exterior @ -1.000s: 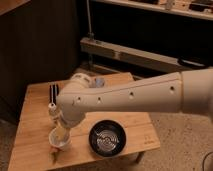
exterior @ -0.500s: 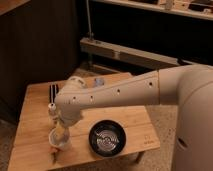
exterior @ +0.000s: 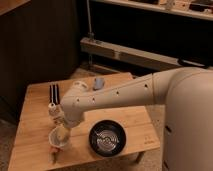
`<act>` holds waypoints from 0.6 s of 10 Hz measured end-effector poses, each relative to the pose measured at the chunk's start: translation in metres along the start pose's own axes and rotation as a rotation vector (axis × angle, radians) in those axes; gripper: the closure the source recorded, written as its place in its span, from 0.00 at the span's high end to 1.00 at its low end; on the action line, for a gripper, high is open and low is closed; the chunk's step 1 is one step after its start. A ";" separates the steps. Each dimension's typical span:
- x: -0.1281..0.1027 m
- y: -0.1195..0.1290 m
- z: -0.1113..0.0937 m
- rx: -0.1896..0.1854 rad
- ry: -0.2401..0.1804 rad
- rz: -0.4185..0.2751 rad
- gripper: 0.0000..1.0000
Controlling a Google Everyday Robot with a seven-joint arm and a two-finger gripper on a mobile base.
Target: Pick up the ceramic cup
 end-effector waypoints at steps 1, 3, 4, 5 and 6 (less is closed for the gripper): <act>0.000 -0.001 0.004 -0.005 0.001 0.003 0.80; 0.000 -0.002 0.010 -0.007 0.006 0.001 0.66; 0.000 -0.001 0.012 -0.007 0.009 -0.003 0.58; 0.000 0.002 0.016 -0.007 0.019 -0.012 0.45; 0.000 0.005 0.019 -0.008 0.025 -0.018 0.37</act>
